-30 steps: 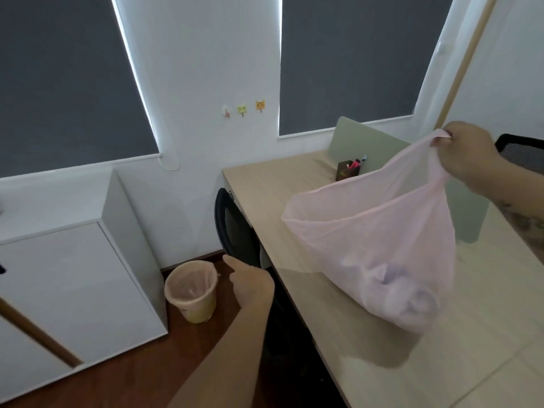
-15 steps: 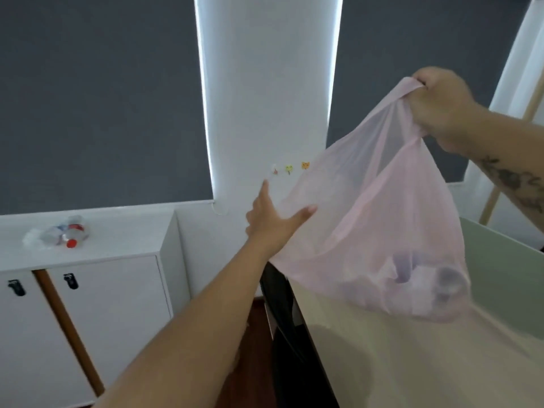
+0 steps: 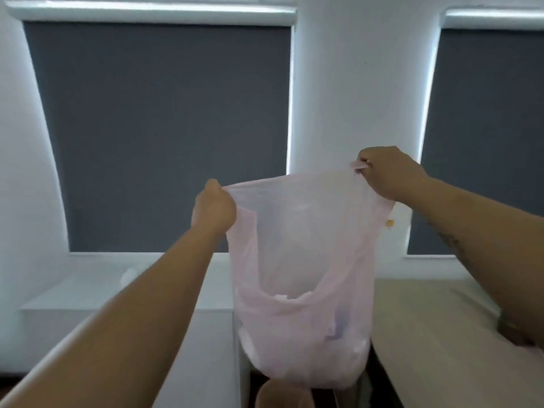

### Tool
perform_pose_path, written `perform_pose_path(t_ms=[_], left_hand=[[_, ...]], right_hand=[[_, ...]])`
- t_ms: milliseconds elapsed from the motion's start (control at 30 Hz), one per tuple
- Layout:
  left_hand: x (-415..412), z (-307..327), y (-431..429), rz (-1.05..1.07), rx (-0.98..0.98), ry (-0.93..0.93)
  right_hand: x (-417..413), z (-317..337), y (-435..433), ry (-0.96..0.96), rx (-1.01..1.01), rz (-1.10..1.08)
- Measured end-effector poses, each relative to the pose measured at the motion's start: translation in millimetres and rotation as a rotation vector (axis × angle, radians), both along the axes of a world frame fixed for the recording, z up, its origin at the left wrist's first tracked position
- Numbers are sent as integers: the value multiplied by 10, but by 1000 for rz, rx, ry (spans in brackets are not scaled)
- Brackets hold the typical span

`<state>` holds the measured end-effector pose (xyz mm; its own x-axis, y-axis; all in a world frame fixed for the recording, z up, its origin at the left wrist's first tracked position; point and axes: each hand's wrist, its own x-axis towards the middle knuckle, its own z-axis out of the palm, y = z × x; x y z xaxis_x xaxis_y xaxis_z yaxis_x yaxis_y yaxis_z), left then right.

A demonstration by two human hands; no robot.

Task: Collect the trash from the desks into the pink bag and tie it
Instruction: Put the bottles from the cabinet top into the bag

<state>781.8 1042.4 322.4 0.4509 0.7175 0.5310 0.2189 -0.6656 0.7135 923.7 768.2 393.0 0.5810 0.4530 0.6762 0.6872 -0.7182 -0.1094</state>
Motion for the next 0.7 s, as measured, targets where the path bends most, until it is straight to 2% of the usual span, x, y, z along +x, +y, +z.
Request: perform_pose_path(t_ms=[67, 167, 300, 367, 433, 533, 700], left_hand=[[-154, 106, 423, 101, 6, 16], [-375, 184, 1154, 223, 166, 111], [-665, 235, 2163, 238, 499, 477], [-804, 302, 2684, 256, 591, 616], [-922, 315, 3122, 282, 606, 679], [-1004, 234, 3771, 376, 519, 625], [-849, 168, 4626, 635, -73, 316]], right_hand=[[-11, -73, 521, -109, -118, -49], [-10, -133, 1371, -167, -138, -64], [82, -218, 2353, -105, -108, 10], [181, -291, 2966, -54, -105, 69], [265, -364, 3558, 44, -90, 148], [347, -421, 4452, 168, 1, 276], [390, -446, 5978, 275, 78, 503]])
